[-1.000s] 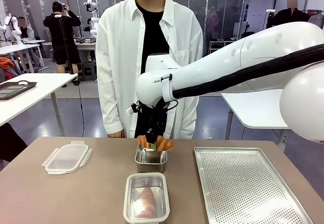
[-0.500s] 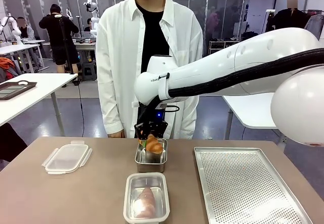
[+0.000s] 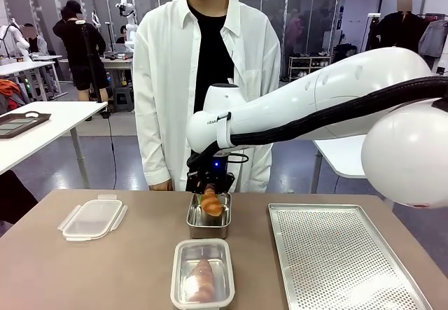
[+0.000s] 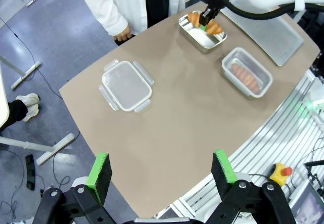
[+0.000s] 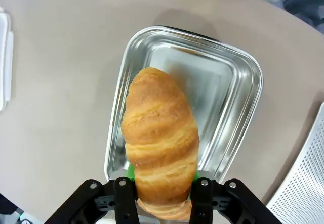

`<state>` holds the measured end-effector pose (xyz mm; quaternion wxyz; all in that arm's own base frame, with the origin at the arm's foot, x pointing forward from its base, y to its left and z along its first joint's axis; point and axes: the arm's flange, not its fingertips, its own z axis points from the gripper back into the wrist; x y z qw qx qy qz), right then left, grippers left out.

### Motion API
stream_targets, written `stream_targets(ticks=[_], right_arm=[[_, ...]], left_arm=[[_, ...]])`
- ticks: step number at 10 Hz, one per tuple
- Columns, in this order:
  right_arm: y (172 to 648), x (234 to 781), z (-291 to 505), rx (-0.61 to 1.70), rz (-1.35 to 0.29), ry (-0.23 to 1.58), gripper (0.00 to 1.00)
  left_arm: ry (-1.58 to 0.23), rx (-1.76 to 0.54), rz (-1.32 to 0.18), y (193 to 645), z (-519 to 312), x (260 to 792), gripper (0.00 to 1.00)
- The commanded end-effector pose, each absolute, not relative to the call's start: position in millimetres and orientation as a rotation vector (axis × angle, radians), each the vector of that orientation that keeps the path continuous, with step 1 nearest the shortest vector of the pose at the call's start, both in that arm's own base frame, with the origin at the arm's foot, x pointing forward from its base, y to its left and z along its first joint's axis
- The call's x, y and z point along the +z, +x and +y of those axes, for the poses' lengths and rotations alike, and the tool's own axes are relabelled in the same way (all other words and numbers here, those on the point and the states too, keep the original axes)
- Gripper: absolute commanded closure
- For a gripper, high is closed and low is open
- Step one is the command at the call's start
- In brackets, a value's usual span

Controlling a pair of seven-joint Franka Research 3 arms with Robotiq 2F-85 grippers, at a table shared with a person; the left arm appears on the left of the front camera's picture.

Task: Place the bread into the airtight container.
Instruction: Pick up a Butter Roll and place it into an empty Airtight Container.

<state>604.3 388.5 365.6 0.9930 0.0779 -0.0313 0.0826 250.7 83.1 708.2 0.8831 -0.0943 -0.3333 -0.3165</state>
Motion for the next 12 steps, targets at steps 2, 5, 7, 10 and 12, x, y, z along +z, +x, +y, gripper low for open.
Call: stream_targets(ticks=[2,5,7,10,12], right_arm=[[605.2,354.2,388.2,0.114,-0.094,0.165,0.5],[604.1,348.4,385.2,0.114,-0.088,0.169,0.0],[600.6,347.8,382.4,0.109,-0.092,0.162,0.0],[599.5,343.2,371.6,0.123,-0.09,0.152,0.0],[609.5,347.6,385.3,0.142,-0.074,0.162,0.0]], left_arm=[[-0.196,-0.666,-0.696,250.3,83.4,709.8,0.0],[-0.196,-0.666,-0.696,250.3,83.4,709.8,0.0],[-0.196,-0.666,-0.696,250.3,83.4,709.8,0.0],[-0.196,-0.666,-0.696,250.3,83.4,709.8,0.0],[-0.196,-0.666,-0.696,250.3,83.4,709.8,0.0]])
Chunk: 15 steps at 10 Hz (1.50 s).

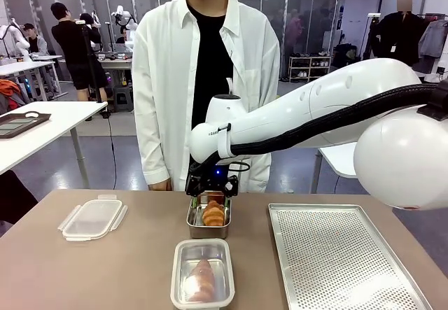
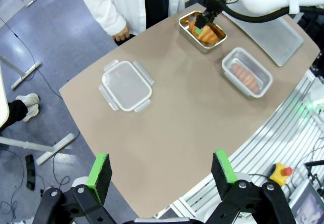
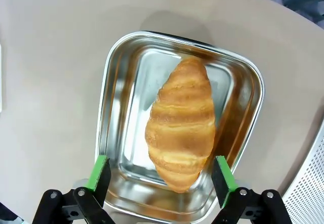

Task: Place the bread into the airtight container.
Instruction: Pick up a Butter Roll and place it into an empty Airtight Container.

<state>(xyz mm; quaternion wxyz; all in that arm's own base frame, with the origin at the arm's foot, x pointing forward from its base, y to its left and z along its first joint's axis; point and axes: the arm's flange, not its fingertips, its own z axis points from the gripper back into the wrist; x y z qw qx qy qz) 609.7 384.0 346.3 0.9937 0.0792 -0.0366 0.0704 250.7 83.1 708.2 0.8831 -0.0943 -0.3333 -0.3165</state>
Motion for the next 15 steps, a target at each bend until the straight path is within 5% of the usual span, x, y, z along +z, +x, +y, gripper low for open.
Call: stream_targets(ticks=[1,12,15], right_arm=[[609.5,347.6,385.3,0.142,-0.074,0.162,0.0],[609.5,347.6,385.4,0.143,-0.075,0.16,0.0],[567.3,414.7,308.8,0.207,-0.027,0.29,0.0]], left_arm=[[-0.196,-0.666,-0.696,250.3,83.4,709.8,0.0],[-0.196,-0.666,-0.696,250.3,83.4,709.8,0.0],[-0.196,-0.666,-0.696,250.3,83.4,709.8,0.0]])
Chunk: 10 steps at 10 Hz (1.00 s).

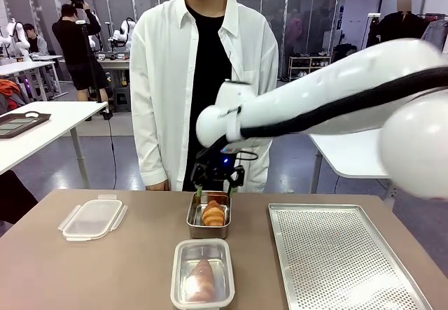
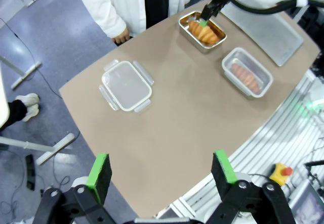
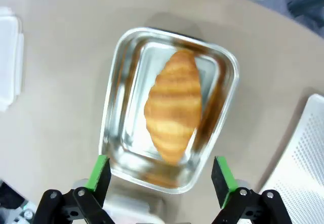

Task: Place the bread into the airtight container.
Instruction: Pick up a Butter Roll and place it into an empty Airtight Container.

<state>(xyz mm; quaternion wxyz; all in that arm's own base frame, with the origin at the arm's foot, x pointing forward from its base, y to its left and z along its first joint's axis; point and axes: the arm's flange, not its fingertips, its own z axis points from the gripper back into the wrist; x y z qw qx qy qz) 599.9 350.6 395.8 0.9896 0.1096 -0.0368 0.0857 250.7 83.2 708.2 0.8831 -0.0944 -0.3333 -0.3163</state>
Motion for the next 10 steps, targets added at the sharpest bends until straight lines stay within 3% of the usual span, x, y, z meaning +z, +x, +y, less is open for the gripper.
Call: stream_targets(ticks=[1,9,10], right_arm=[[553.3,435.1,280.2,0.227,-0.079,0.28,0.0],[404.7,590.4,52.8,0.543,-0.238,0.222,0.0],[382.4,613.5,27.1,0.55,-0.261,0.281,0.0]], left_arm=[[-0.196,-0.666,-0.696,250.3,83.4,709.8,0.0],[-0.196,-0.666,-0.696,250.3,83.4,709.8,0.0],[-0.196,-0.666,-0.696,250.3,83.4,709.8,0.0]])
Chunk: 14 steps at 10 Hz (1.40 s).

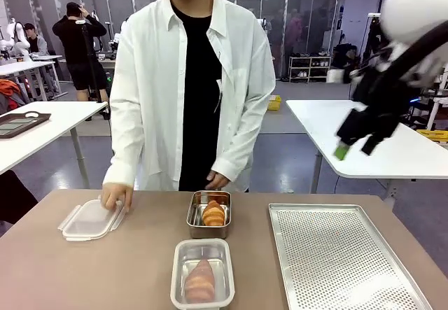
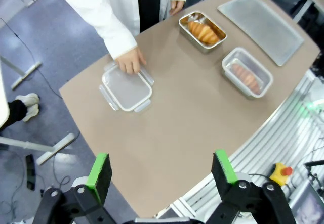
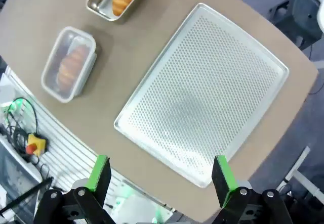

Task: Place the bread into the airtight container.
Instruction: Pick up a Butter Roll and place it into an empty Airtight Container.

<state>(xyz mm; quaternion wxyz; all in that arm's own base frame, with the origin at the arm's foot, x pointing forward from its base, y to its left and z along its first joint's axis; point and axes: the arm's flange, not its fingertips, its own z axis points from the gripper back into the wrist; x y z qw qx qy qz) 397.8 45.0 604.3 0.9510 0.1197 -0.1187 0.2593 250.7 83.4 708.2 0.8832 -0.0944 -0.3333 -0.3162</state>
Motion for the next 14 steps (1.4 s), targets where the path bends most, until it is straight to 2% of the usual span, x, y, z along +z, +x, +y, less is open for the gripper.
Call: stream_targets(ticks=[1,2,5,8,9,14], right_arm=[[361.5,630.4,10.4,0.531,-0.285,0.272,0.0],[336.8,645.8,-0.4,0.532,-0.281,0.313,0.0],[277.3,669.0,-22.0,0.496,-0.354,0.284,0.0],[273.9,659.3,-13.9,0.447,-0.356,0.306,0.0],[266.7,679.3,-23.6,0.51,-0.365,0.302,0.0],[266.7,679.3,-23.6,0.51,-0.365,0.302,0.0]], left_arm=[[-0.196,-0.666,-0.696,250.3,83.4,709.8,0.0],[-0.196,-0.666,-0.696,250.3,83.4,709.8,0.0],[-0.196,-0.666,-0.696,250.3,83.4,709.8,0.0],[-0.196,-0.666,-0.696,250.3,83.4,709.8,0.0],[-0.196,-0.666,-0.696,250.3,83.4,709.8,0.0],[-0.196,-0.666,-0.696,250.3,83.4,709.8,0.0]])
